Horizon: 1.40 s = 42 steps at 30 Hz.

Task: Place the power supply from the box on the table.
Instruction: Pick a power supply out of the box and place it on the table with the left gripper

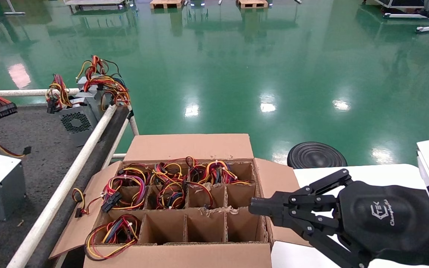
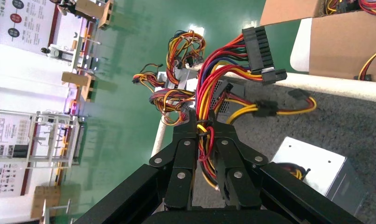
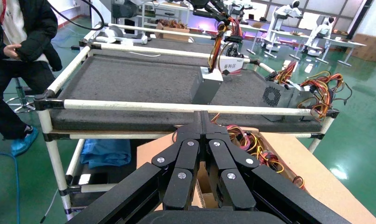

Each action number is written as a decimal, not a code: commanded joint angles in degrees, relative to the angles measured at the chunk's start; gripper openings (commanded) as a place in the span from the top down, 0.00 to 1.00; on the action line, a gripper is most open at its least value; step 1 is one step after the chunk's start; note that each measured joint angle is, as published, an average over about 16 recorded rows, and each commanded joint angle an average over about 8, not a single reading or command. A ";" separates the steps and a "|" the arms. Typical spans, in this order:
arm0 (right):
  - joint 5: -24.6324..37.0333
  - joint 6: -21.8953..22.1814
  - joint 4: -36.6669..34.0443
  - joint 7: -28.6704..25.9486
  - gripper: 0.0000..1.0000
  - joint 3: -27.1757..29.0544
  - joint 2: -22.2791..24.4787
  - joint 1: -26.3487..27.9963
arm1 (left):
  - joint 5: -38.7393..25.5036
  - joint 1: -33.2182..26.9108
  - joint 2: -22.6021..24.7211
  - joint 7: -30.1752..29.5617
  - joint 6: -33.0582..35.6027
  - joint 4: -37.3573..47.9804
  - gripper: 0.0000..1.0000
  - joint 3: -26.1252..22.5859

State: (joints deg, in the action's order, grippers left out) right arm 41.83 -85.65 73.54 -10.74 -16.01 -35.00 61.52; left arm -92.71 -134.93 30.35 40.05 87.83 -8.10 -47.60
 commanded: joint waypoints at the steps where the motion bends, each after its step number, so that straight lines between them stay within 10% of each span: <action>1: 0.00 0.00 0.00 0.00 1.00 0.00 0.00 0.00 | 0.44 0.30 -0.26 0.06 0.09 0.05 1.00 -0.07; 42: 0.00 0.00 0.00 0.00 1.00 0.00 0.00 0.00 | 4.30 -2.33 -14.72 -6.53 2.49 -10.29 1.00 -5.64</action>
State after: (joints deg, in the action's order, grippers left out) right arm 41.83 -85.65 73.54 -10.74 -16.01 -35.00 61.52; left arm -88.34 -137.25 15.59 33.55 90.33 -18.44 -53.21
